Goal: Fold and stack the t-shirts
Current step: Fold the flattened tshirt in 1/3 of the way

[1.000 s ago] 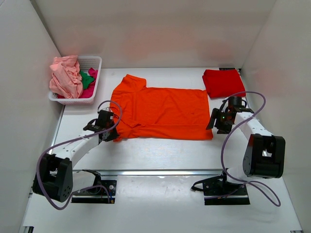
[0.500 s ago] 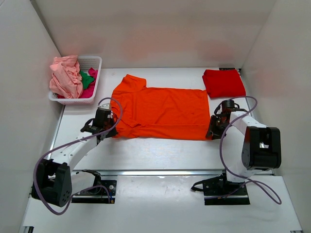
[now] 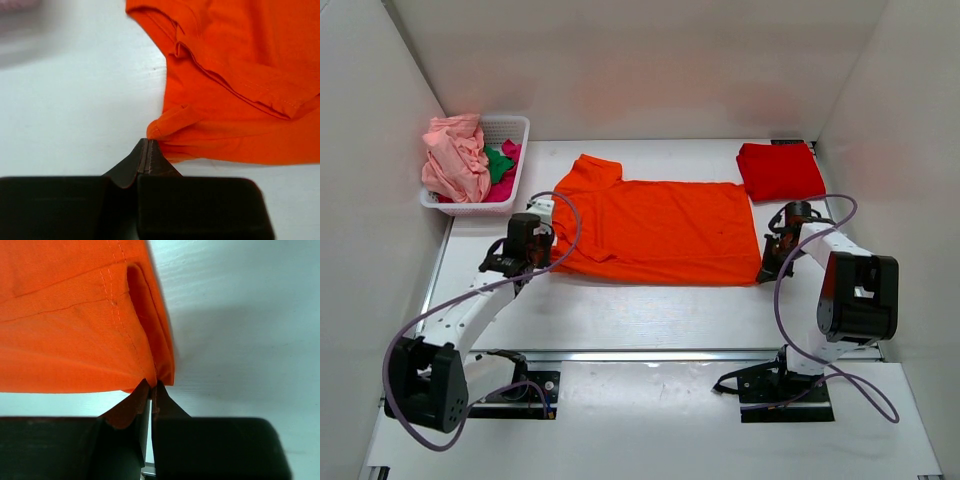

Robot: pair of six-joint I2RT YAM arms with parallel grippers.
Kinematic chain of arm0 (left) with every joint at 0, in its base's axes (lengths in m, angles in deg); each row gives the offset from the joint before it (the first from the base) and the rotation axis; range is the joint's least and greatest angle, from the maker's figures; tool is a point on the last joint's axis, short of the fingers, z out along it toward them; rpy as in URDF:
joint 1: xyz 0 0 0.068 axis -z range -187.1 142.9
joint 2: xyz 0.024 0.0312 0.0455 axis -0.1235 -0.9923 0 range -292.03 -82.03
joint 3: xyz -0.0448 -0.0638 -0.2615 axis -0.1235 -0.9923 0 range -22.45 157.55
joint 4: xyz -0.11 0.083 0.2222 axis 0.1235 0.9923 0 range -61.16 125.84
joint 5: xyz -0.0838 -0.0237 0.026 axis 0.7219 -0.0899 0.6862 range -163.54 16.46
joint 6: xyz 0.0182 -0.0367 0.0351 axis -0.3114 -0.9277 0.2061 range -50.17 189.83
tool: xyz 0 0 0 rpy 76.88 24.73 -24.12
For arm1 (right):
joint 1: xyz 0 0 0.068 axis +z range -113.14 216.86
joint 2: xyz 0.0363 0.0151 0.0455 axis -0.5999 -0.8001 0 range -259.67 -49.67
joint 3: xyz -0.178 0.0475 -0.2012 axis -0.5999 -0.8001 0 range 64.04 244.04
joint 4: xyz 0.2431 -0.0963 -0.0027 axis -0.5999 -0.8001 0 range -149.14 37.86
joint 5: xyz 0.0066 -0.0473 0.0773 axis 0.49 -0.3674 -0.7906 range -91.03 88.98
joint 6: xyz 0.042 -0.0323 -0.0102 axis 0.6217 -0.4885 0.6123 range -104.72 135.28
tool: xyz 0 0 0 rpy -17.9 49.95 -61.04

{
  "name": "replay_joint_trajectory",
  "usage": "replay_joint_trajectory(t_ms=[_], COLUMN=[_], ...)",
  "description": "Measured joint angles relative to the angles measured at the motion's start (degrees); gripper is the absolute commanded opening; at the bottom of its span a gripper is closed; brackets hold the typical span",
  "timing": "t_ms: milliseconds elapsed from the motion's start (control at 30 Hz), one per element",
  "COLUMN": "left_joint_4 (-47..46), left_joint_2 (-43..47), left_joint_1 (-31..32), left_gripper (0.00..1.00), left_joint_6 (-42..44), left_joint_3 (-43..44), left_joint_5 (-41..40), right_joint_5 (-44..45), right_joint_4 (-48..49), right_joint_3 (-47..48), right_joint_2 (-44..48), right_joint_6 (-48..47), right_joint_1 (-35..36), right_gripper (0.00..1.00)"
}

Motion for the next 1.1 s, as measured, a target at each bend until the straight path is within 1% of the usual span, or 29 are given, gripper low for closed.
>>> replay_joint_trajectory(t_ms=[167,400,433,467,500,533,600,667,767,867,967,1000,1100], left_joint_4=[-2.4,-6.3,-6.2,-5.9,-5.4,-5.1,-3.8,-2.5,-0.2,1.6,3.8,4.5,6.8], left_joint_2=[4.3,16.4,17.6,18.7,19.4,19.9,21.0,22.2,23.8,24.2,22.4,21.1,13.4], left_joint_1=[2.3,4.1,4.2,4.5,4.8,4.9,5.2,5.3,5.7,6.3,6.3,6.1,4.9], left_gripper=[0.00,0.00,0.02,0.08,0.24,0.47,0.61,0.66,0.70,0.72,0.65,0.65,0.57], left_joint_6=[7.5,16.9,17.8,18.5,19.1,19.7,20.3,20.9,21.4,21.3,19.3,18.0,13.8], left_joint_3=[-0.2,-5.5,-6.2,-6.7,-6.9,-7.1,-7.2,-7.3,-7.2,-7.1,-6.0,-5.0,-1.3], left_joint_5=[-0.8,-0.7,-0.7,-0.7,-0.7,-0.5,0.2,1.0,1.5,1.2,0.5,0.3,-0.3], right_joint_5=[0.3,0.4,0.4,0.4,0.4,0.4,0.3,0.3,0.4,0.3,0.4,0.3,0.4], right_joint_4=[-0.1,-0.1,-0.1,-0.2,-0.2,-0.2,-0.2,-0.2,-0.2,-0.2,-0.2,-0.2,-0.2], right_joint_3=[1.0,1.3,1.3,1.4,1.5,1.5,1.5,1.5,1.5,1.5,1.5,1.5,1.5], right_joint_2=[-0.7,-1.2,-1.3,-1.6,-1.9,-2.0,-2.0,-2.0,-2.0,-2.0,-2.0,-2.0,-2.0], right_joint_6=[-0.5,-0.7,-0.7,-0.7,-0.8,-0.9,-1.0,-1.0,-1.1,-1.2,-1.3,-1.4,-1.7], right_joint_1=[-0.3,-0.3,-0.3,-0.3,-0.3,-0.2,-0.2,-0.2,-0.2,-0.2,-0.2,-0.2,-0.3], right_gripper=[0.00,0.00,0.00,0.00,0.00,0.00,0.00,0.00,0.00,0.00,0.00,0.00,0.00])
